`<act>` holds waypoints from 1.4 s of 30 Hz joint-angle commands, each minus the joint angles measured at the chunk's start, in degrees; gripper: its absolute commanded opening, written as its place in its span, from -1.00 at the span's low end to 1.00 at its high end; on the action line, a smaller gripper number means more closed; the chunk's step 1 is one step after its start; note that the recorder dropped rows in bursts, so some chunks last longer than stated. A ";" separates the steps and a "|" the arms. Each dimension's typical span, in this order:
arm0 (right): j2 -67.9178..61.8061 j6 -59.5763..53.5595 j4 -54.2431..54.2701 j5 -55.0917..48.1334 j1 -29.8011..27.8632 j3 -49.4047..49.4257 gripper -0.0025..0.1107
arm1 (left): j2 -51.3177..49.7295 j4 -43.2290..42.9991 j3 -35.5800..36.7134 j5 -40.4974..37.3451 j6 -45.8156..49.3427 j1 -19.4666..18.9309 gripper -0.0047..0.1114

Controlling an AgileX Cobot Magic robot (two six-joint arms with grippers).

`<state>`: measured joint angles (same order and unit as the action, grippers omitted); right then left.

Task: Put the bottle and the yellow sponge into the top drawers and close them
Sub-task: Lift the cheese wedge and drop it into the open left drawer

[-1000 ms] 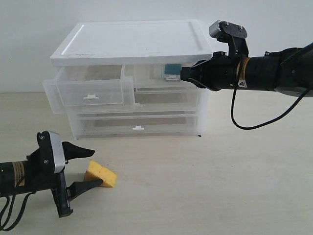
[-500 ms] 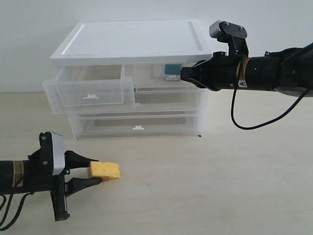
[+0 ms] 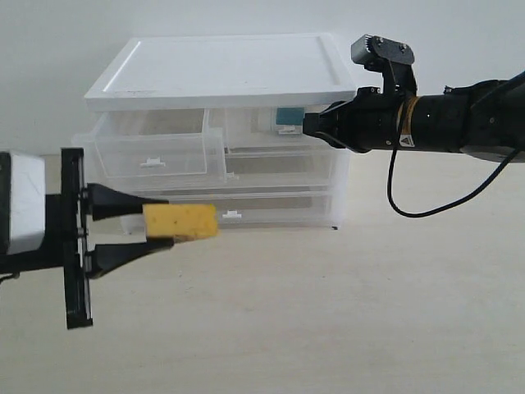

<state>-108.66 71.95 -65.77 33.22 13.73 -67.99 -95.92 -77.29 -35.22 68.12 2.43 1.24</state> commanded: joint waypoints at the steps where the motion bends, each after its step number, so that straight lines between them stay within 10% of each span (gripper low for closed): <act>1: -0.06 -0.57 1.97 -3.63 -0.47 -0.69 -0.96 | 6.73 10.51 0.19 1.85 3.73 -0.04 -0.85; 8: -0.06 -0.71 1.97 -4.40 -0.47 -0.69 -0.96 | 8.05 30.18 -2.80 -3.84 13.05 -0.04 -0.85; 35: -0.06 -1.04 1.97 -5.32 -0.47 -0.69 -0.96 | 0.07 17.46 -15.75 -18.19 -1.35 -0.04 -0.85; 42: -0.06 -1.04 1.97 -5.32 -0.47 -0.69 -0.96 | 0.07 17.98 -15.75 -15.95 -3.42 -0.04 -0.24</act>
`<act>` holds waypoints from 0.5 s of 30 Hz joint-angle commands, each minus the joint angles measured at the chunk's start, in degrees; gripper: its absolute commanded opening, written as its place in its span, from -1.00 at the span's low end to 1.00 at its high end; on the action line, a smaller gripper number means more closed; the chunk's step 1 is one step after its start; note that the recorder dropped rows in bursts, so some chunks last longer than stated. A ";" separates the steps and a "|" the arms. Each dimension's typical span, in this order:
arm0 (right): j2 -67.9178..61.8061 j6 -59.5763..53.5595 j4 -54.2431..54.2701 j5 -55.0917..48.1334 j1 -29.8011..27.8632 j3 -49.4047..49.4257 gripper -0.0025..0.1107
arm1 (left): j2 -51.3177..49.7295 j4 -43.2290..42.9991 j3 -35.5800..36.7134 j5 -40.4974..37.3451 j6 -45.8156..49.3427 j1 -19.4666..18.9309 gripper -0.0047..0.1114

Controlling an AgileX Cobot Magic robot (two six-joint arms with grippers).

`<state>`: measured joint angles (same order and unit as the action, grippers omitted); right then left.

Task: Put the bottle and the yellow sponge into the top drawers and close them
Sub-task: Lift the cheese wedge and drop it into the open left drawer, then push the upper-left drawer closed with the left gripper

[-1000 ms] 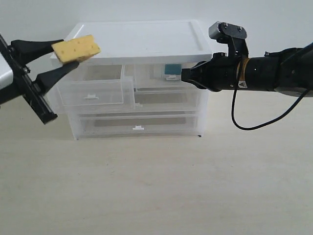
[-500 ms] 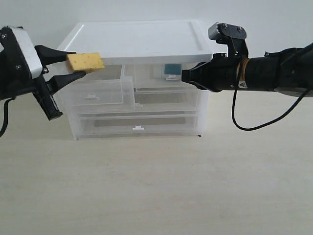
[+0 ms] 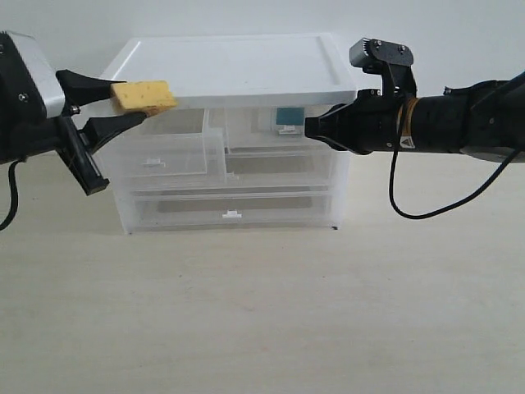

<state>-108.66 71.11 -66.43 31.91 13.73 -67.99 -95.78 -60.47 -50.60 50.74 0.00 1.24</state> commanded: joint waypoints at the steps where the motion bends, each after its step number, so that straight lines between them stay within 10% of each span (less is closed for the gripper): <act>1: -0.06 -0.20 2.63 -4.01 -0.47 -0.69 -0.96 | -0.07 1.16 -0.38 1.43 -0.99 -0.04 -0.12; 15: -0.06 -0.20 2.63 -4.15 -0.47 -0.69 -0.96 | 0.29 1.27 -0.38 8.88 -4.41 -0.04 -0.12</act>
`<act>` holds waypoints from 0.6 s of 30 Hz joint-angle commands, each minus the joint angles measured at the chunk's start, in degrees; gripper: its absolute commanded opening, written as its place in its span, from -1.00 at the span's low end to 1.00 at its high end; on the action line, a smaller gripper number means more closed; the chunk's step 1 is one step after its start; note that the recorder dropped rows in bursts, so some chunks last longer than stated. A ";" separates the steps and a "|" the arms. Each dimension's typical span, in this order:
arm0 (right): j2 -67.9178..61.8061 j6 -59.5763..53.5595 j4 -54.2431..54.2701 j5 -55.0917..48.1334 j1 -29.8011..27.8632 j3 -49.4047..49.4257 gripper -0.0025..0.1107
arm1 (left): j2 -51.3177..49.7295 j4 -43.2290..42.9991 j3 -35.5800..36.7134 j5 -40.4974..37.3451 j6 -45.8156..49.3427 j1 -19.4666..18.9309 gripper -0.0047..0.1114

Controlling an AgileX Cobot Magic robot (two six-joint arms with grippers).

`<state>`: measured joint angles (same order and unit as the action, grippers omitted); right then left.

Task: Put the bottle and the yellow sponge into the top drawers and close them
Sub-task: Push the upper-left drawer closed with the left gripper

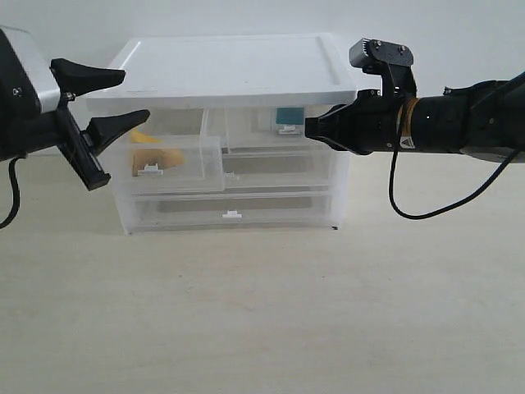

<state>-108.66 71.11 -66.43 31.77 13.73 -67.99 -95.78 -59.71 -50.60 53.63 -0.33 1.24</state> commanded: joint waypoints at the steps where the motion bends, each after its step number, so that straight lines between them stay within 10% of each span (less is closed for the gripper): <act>1: -0.06 -0.20 2.63 -4.00 -0.47 -0.69 -0.96 | 0.54 0.15 -0.38 7.77 -7.13 -0.04 -0.20; 8: -0.06 -0.20 2.63 -4.00 -0.47 -0.69 -0.96 | 8.27 -9.18 -1.22 -5.22 -48.99 -0.04 -0.77; 13: -0.06 -0.20 2.63 -4.00 -0.47 -0.69 -0.96 | 11.94 -40.24 -5.72 -9.57 -86.13 -0.04 -0.79; 18: -0.06 -0.20 2.63 -4.00 -0.47 -0.69 -0.96 | 10.35 -40.24 -5.72 -7.42 -88.57 0.06 -0.79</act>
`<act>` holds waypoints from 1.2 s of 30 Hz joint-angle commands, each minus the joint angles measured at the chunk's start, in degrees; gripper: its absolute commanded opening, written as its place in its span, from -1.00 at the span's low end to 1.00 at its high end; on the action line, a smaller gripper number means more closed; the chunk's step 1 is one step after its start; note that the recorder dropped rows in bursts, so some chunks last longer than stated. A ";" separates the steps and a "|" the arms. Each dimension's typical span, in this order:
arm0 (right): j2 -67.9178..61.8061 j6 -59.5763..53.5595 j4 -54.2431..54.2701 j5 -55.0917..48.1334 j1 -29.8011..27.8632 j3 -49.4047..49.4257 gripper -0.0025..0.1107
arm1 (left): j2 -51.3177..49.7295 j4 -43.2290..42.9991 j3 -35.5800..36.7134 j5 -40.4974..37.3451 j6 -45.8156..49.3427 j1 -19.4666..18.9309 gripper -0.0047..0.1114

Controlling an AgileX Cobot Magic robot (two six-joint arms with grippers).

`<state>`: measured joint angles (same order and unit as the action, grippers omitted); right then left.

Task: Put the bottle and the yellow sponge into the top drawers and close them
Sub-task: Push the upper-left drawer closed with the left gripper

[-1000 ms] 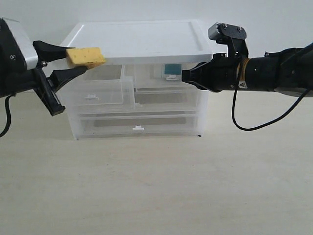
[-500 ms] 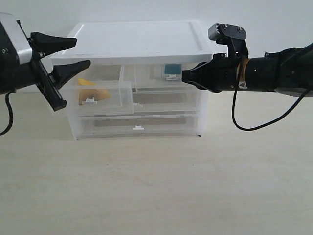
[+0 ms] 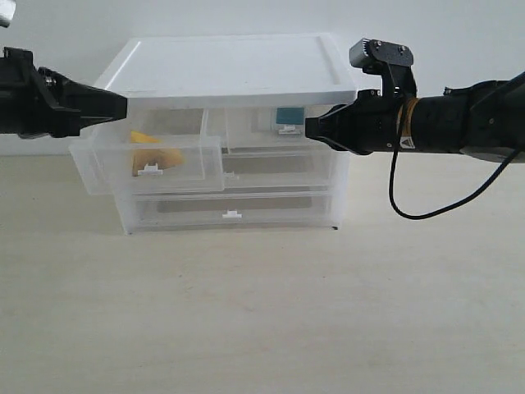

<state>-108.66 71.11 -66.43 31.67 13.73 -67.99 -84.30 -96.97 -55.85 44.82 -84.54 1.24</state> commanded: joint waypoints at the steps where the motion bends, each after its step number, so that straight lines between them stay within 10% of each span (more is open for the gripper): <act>1: -0.06 -0.20 2.63 -4.04 -0.47 -0.69 -0.96 | -1.83 -2.97 -0.47 2.43 -4.37 0.06 -0.79; 7: -0.06 -0.35 2.63 -4.04 -0.47 -0.69 -0.96 | -4.66 -2.97 -0.37 11.26 -2.86 0.17 -0.79; 19: -0.06 -0.77 2.88 -4.04 -0.47 -0.69 -0.96 | -15.67 -2.75 -2.83 -2.56 1.36 0.17 -0.79; 36: -0.06 -1.24 3.15 -4.04 -0.47 -0.69 -0.96 | -26.33 37.01 -4.44 1.47 41.08 0.17 -0.79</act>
<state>-108.66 70.55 -66.43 31.44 13.81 -67.99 -108.05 -64.69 -59.28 42.64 -47.43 1.24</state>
